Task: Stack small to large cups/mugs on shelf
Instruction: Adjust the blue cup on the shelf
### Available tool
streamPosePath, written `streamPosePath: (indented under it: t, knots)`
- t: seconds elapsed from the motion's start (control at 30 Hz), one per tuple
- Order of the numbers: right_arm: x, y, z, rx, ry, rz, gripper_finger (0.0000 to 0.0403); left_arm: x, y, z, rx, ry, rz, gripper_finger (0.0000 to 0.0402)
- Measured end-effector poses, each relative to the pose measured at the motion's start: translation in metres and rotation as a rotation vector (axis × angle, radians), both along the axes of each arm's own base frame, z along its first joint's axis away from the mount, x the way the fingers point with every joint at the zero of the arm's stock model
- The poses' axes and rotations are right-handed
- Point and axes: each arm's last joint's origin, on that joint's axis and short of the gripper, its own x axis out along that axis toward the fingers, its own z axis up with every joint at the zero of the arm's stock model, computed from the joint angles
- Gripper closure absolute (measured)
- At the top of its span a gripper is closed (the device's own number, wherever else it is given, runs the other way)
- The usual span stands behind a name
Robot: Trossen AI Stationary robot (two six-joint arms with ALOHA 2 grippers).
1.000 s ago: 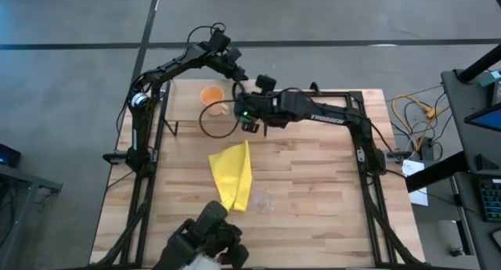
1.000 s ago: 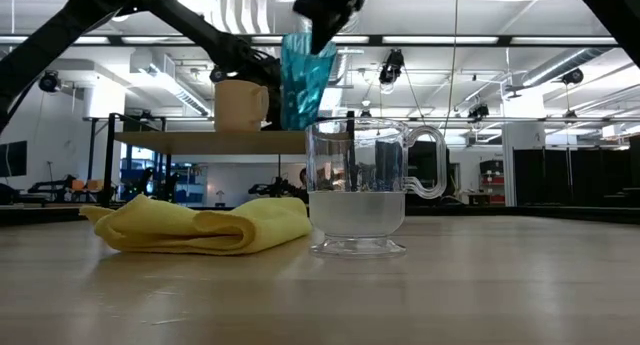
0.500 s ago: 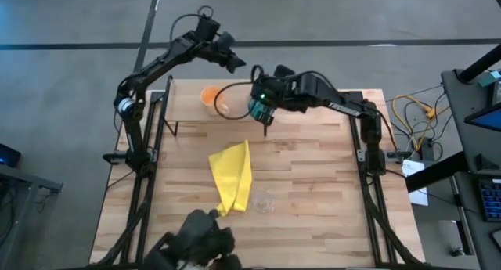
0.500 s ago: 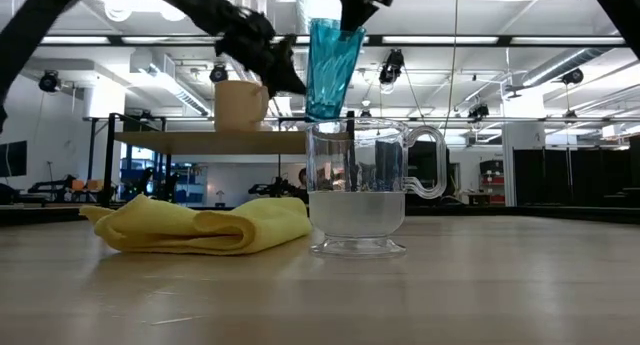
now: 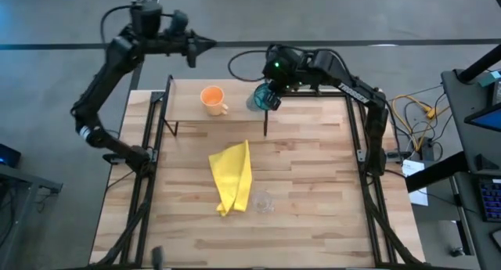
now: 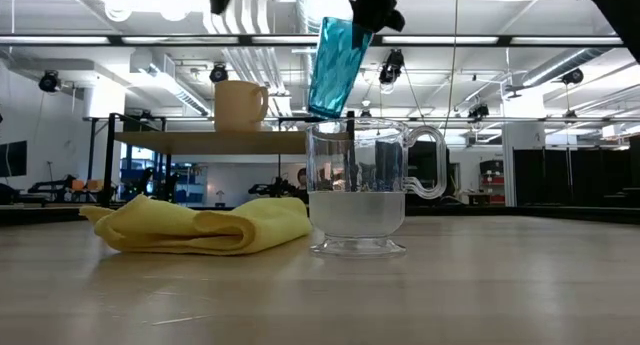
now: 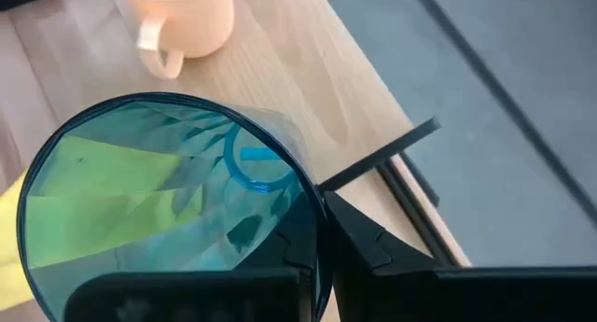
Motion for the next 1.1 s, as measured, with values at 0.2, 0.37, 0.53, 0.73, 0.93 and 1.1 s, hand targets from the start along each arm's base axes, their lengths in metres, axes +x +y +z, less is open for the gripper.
streamPosePath:
  t: [0.2, 0.37, 0.53, 0.73, 0.93, 1.1]
  knots:
    - [0.000, -0.017, -0.008, 0.073, -0.005, 0.024, 0.0395, -0.023, -0.027, -0.006, -0.024, 0.170, 0.187, 0.0402]
    - [-0.002, -0.024, -0.008, 0.119, -0.024, 0.034, 0.0395, -0.023, -0.033, -0.028, -0.117, 0.315, 0.223, 0.0402]
    - [-0.006, -0.033, -0.009, 0.136, -0.032, 0.031, 0.0394, -0.008, -0.036, -0.048, -0.148, 0.361, 0.165, 0.0402]
    - [-0.007, -0.041, -0.007, 0.163, -0.084, 0.046, 0.0394, 0.021, -0.040, -0.071, -0.124, 0.334, 0.081, 0.0402]
    - [-0.001, -0.043, -0.003, 0.140, -0.165, 0.071, 0.0394, 0.039, -0.039, -0.096, -0.135, 0.299, 0.060, 0.0402]
    - [-0.001, -0.044, -0.004, 0.145, -0.159, 0.064, 0.0394, 0.047, -0.033, -0.113, -0.165, 0.302, 0.070, 0.0402]
